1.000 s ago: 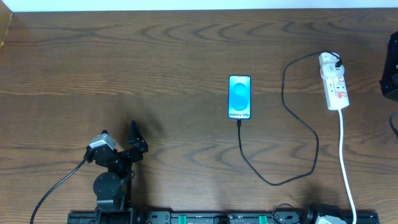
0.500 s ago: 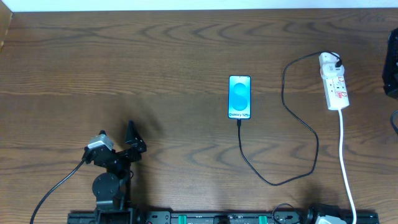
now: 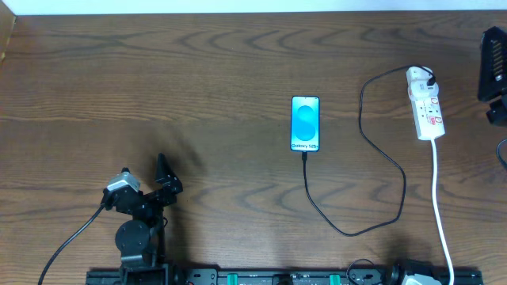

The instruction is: Plug charger to phone and switch on socket

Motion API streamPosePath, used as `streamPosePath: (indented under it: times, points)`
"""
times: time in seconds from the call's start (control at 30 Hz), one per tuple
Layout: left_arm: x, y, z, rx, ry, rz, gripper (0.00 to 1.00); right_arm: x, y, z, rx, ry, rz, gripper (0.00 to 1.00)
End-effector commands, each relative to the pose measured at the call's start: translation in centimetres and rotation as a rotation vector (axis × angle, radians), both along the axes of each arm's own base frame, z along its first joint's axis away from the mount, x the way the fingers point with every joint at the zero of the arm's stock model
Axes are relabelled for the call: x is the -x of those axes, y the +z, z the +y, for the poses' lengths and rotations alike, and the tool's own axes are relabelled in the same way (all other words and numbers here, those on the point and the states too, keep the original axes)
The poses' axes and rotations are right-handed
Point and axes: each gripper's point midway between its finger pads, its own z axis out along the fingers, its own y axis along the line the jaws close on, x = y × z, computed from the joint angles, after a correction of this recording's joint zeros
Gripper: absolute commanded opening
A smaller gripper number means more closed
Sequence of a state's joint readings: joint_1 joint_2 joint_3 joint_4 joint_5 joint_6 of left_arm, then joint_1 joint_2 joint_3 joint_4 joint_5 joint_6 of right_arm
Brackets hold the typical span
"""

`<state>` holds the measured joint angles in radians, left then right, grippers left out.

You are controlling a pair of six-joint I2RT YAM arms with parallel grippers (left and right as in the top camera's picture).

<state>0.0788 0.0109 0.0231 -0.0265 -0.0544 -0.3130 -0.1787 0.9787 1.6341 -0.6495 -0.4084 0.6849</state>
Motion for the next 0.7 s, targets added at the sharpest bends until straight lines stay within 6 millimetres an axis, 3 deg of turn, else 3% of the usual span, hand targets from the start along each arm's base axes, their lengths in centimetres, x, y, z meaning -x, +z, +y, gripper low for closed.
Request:
streamPosePath:
  times: [0.0,0.03,0.07,0.3,0.43,0.67]
  points:
    - [0.1,-1.7,0.3,-0.01,0.014,0.054,0.91,0.4,0.2,0.7,-0.022,0.031,-0.002,0.65]
    - [0.1,-1.7,0.3,-0.01,0.013,0.054,0.91,0.4,0.0,0.7,-0.025,0.031,0.007,0.77]
    - [0.1,-1.7,0.3,-0.01,0.013,0.054,0.91,0.4,-0.3,0.7,-0.027,0.031,0.022,0.99]
    - [0.1,-1.7,0.3,-0.01,0.014,0.054,0.91,0.9,-5.0,0.8,-0.065,0.028,0.223,0.99]
    - [0.1,-1.7,0.3,-0.01,0.014,0.054,0.91,1.1,-6.0,0.8,-0.069,0.028,0.266,0.99]
    - [0.1,-1.7,0.3,-0.01,0.013,0.054,0.91,2.3,-10.3,-0.4,-0.027,-0.048,0.442,0.99]
